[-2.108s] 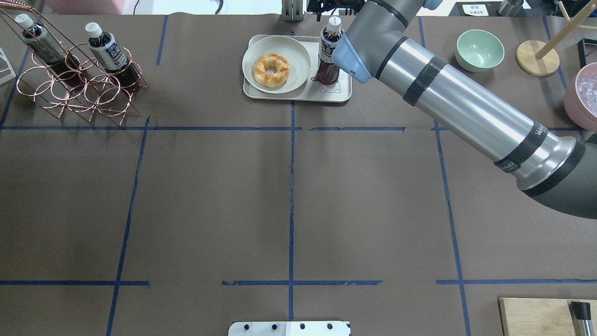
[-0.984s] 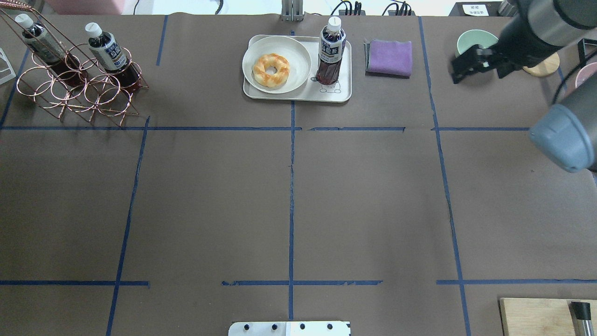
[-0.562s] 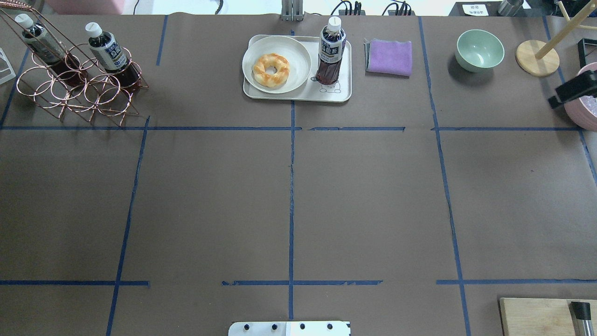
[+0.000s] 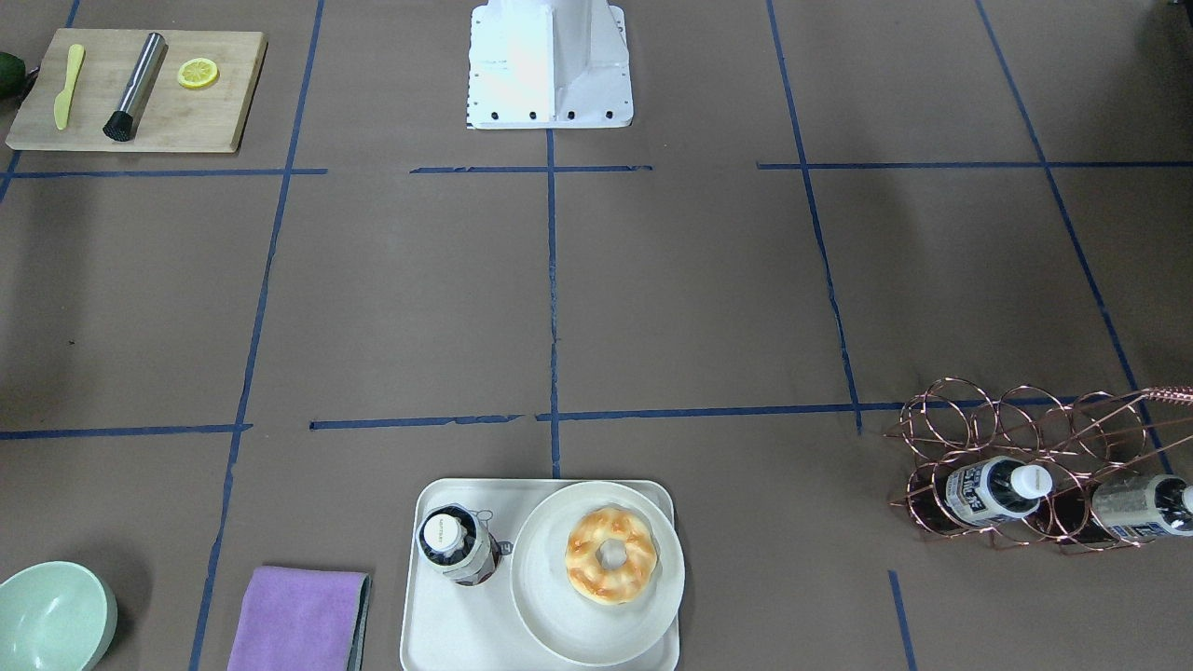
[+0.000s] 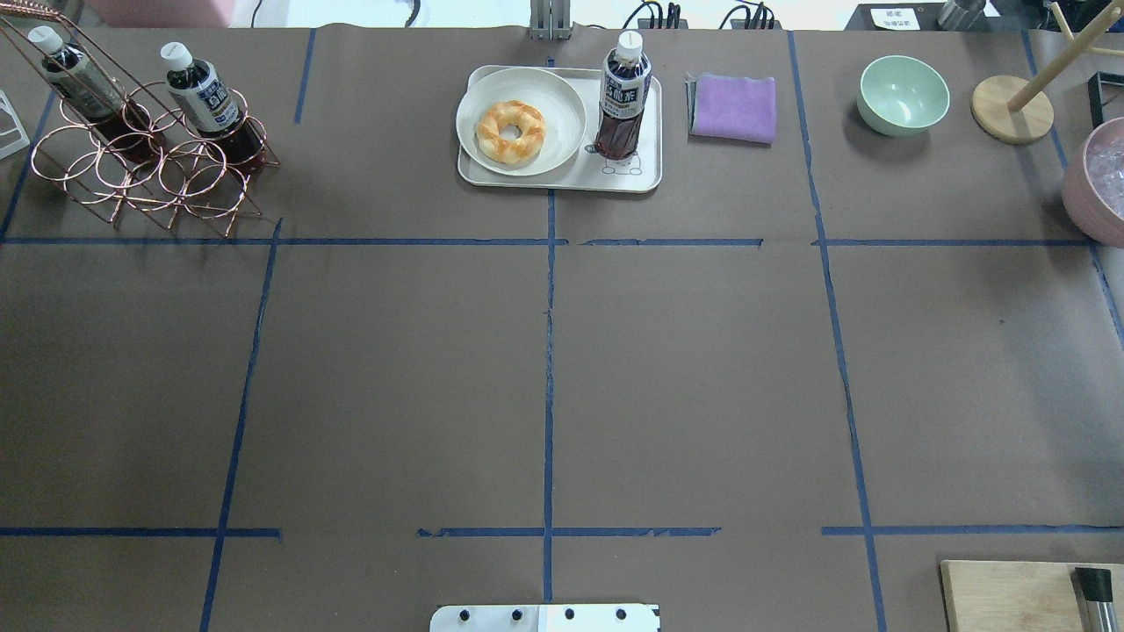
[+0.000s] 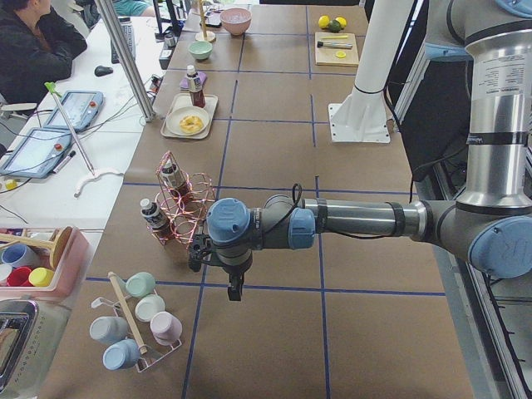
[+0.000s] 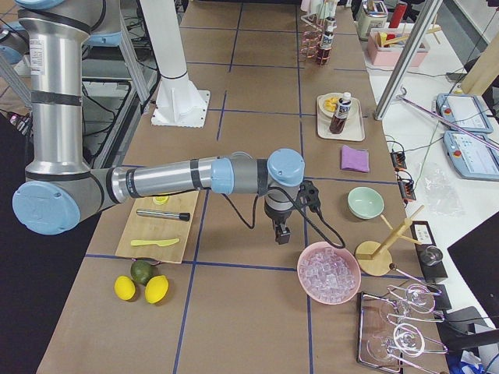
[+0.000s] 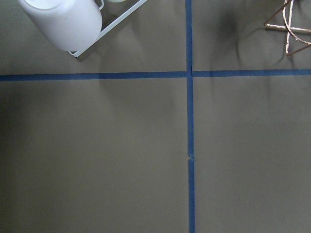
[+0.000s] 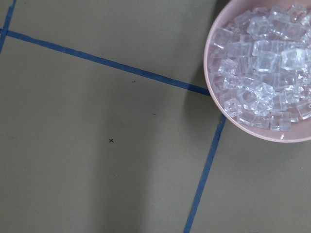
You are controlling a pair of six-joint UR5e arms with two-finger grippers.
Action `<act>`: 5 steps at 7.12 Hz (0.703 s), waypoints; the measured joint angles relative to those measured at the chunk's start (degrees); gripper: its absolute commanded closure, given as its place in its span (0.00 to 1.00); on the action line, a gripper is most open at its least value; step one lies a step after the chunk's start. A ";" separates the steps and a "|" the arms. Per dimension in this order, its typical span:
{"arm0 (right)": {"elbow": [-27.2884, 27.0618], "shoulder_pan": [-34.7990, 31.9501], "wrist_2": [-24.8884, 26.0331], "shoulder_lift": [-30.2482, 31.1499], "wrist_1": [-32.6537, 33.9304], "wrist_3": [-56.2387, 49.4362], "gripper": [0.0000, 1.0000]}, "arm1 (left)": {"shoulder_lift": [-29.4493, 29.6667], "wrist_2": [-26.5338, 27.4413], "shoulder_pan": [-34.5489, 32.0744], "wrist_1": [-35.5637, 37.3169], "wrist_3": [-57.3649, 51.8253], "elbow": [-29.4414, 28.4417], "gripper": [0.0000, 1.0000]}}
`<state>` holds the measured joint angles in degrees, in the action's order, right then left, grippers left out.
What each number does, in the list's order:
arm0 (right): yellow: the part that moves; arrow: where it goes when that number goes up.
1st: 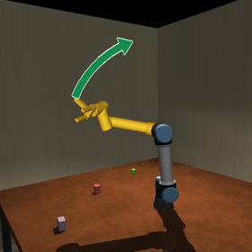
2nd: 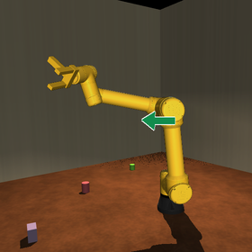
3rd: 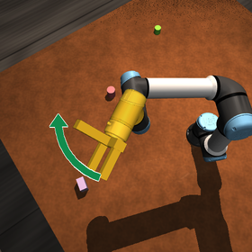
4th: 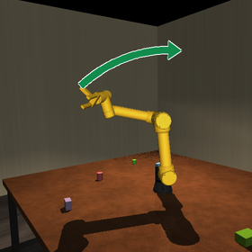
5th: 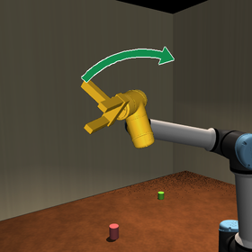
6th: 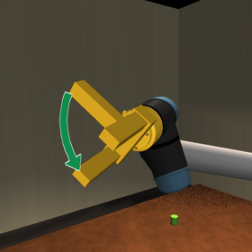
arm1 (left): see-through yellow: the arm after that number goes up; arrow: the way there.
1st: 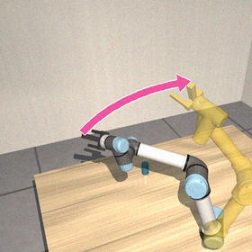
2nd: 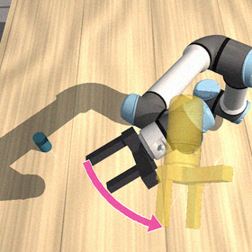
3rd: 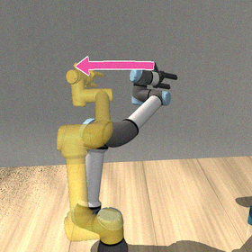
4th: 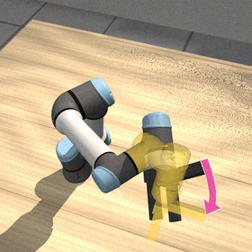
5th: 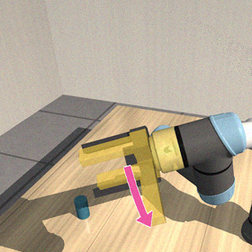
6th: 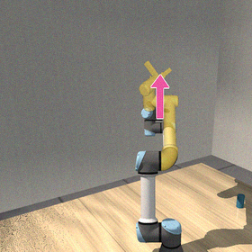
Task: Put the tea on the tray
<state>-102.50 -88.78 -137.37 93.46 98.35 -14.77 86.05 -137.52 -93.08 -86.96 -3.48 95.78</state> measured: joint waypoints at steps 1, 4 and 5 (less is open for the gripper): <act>1.61 -0.35 0.02 0.16 -0.02 0.00 0.00 | 0.00 -0.46 0.00 -0.03 0.28 0.14 0.00; 6.12 -3.40 0.03 1.29 -0.08 0.28 0.00 | 0.00 -0.72 0.00 -0.05 0.14 0.26 0.00; 6.47 -4.55 -0.08 1.77 -0.09 0.40 0.00 | 0.00 -0.72 0.00 -0.05 0.09 0.27 0.00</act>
<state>-96.04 -93.33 -137.45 95.23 98.26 -14.37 86.04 -138.23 -93.08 -87.01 -3.39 96.05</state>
